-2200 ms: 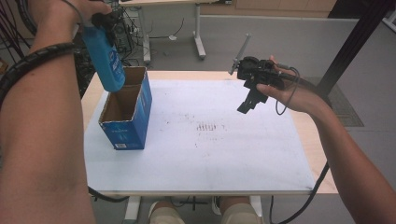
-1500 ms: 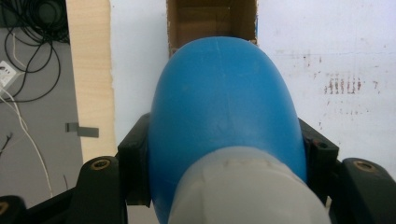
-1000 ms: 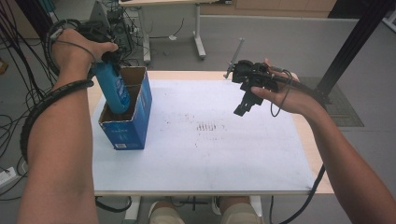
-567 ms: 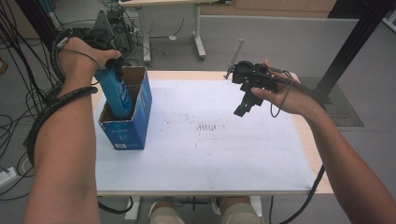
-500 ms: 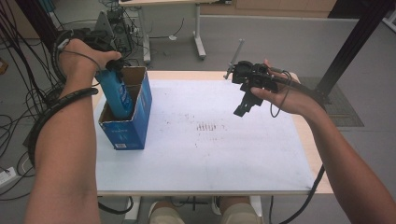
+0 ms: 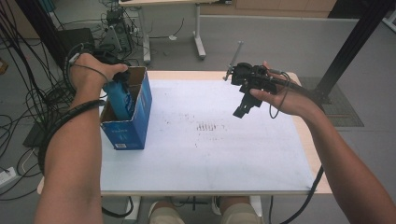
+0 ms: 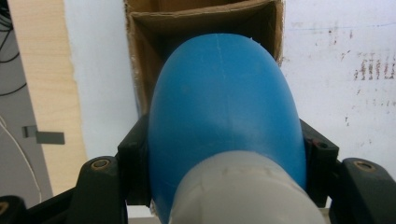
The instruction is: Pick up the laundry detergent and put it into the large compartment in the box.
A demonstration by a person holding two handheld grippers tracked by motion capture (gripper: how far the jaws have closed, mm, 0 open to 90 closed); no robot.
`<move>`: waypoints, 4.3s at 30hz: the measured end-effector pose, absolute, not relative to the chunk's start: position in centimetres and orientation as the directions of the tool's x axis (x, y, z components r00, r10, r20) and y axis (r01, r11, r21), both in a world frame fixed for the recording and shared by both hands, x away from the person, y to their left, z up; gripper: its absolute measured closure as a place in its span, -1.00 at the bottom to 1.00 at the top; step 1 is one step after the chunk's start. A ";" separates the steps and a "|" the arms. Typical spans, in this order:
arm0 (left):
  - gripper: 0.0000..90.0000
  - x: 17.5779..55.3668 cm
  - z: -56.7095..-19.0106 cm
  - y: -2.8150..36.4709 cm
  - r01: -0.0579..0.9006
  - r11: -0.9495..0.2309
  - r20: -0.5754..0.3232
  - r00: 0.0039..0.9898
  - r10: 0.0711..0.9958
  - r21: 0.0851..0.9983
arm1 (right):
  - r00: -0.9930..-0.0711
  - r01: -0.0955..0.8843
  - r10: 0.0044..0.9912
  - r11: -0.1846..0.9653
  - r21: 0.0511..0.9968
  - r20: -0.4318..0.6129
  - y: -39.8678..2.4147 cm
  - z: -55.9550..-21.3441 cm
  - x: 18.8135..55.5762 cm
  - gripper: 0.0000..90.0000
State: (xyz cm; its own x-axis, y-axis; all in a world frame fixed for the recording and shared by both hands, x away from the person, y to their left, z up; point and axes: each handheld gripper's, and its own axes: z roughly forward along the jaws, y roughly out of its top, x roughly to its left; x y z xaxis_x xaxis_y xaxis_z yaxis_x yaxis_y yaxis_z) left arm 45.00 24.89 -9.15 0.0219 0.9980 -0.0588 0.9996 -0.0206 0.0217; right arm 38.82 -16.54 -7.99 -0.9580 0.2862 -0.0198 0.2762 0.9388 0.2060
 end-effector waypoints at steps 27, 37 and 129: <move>-0.17 43.9 -14.7 23.6 0.998 -0.056 -0.034 0.057 0.998 0.038 | -0.958 0.281 0.286 0.942 0.185 -0.002 -16.0 -9.2 39.3 -0.86; -0.17 43.7 -14.5 23.5 0.995 -0.083 -0.021 0.084 0.996 0.050 | -0.960 0.277 0.282 0.944 0.180 -0.001 -15.5 -9.5 39.4 -0.86; -0.18 43.6 -16.5 23.7 0.993 -0.106 -0.011 0.107 0.994 0.048 | -0.959 0.279 0.284 0.944 0.174 -0.003 -14.9 -9.6 39.5 -0.86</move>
State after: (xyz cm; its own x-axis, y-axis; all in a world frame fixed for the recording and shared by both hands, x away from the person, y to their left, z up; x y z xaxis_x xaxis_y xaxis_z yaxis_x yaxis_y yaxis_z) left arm 43.58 23.75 -16.46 0.1069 0.9942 -0.0112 0.9932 -0.1062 0.0476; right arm 39.47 -14.93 -9.60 -0.9587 0.2844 -0.0034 0.2795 0.9442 0.1743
